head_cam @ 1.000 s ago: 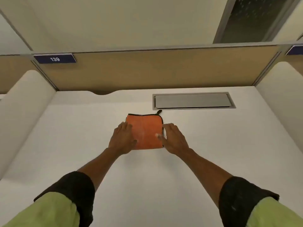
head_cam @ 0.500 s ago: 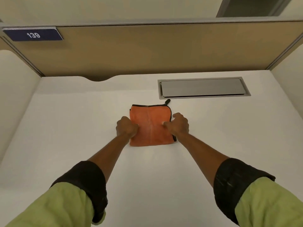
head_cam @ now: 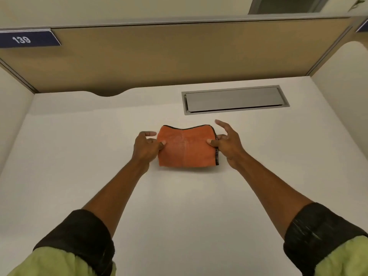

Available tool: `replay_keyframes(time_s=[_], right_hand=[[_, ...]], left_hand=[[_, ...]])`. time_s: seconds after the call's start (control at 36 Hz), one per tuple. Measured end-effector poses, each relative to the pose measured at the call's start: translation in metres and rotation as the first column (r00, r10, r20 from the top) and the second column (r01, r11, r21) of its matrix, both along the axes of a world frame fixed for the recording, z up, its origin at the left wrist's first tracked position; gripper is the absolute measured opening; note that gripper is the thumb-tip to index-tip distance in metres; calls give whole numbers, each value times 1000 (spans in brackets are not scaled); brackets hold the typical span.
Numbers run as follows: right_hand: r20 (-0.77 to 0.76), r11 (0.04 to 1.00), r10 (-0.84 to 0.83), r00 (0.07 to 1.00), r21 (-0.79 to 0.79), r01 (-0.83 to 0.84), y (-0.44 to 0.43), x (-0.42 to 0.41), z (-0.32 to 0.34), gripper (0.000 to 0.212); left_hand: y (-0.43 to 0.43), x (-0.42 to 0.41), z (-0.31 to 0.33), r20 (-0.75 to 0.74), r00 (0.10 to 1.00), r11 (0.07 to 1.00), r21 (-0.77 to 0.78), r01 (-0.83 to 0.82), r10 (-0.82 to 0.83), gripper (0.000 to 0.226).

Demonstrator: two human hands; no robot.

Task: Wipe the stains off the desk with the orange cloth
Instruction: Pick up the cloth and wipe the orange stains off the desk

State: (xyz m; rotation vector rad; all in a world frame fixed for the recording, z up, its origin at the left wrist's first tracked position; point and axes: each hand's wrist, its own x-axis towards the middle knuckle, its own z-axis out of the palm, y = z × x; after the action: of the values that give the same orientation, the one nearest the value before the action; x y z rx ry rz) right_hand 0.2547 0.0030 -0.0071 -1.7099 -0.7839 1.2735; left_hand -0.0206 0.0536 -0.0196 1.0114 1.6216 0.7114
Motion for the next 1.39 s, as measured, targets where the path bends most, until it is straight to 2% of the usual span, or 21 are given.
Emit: replay_keyframes(time_s=[0.08, 0.14, 0.28, 0.39, 0.47, 0.56, 0.69, 0.78, 0.89, 1.08, 1.28, 1.33, 1.39], right_hand=[[34, 994, 74, 997, 81, -76, -27, 18, 14, 60], [89, 992, 87, 992, 86, -95, -47, 29, 19, 56], [297, 993, 104, 949, 30, -118, -97, 56, 26, 63], [499, 996, 78, 863, -9, -86, -139, 74, 27, 57], [592, 997, 69, 803, -8, -80, -175, 88, 27, 49], [641, 1000, 10, 768, 3, -16, -210, 103, 26, 38], [624, 992, -128, 771, 63, 113, -270, 131, 19, 28], [552, 984, -177, 815, 90, 153, -303, 148, 13, 24], [487, 972, -233, 842, 84, 220, -346, 166, 5, 33], [455, 924, -369, 810, 89, 371, -406, 189, -15, 34], [566, 920, -342, 750, 38, 390, -444, 200, -37, 32], [598, 910, -345, 723, 26, 413, -451, 202, -41, 33], [680, 901, -329, 655, 19, 433, -456, 203, -44, 33]], left_hand=[[-12, 10, 10, 26, 991, 984, 119, 130, -134, 51], [-20, 18, 15, 27, 970, 957, 171, 233, -241, 52], [-42, 44, 21, -183, 874, 835, 258, 485, -451, 50], [-61, 75, 24, -400, 764, 735, 263, 625, -506, 49], [-76, 100, 23, -468, 710, 651, 316, 690, -526, 38], [-90, 125, 24, -524, 669, 606, 321, 728, -526, 30], [-115, 171, 26, -464, 607, 518, 317, 794, -645, 25], [-131, 201, 32, -380, 576, 519, 250, 817, -724, 22], [-157, 244, 33, -325, 536, 496, 203, 844, -779, 19], [-202, 323, 21, -397, 418, 379, 177, 908, -817, 25], [-234, 382, 0, -425, 383, 352, 152, 923, -820, 34], [-240, 392, -4, -395, 409, 375, 164, 913, -823, 47], [-244, 397, -8, -360, 423, 391, 161, 906, -832, 67]])
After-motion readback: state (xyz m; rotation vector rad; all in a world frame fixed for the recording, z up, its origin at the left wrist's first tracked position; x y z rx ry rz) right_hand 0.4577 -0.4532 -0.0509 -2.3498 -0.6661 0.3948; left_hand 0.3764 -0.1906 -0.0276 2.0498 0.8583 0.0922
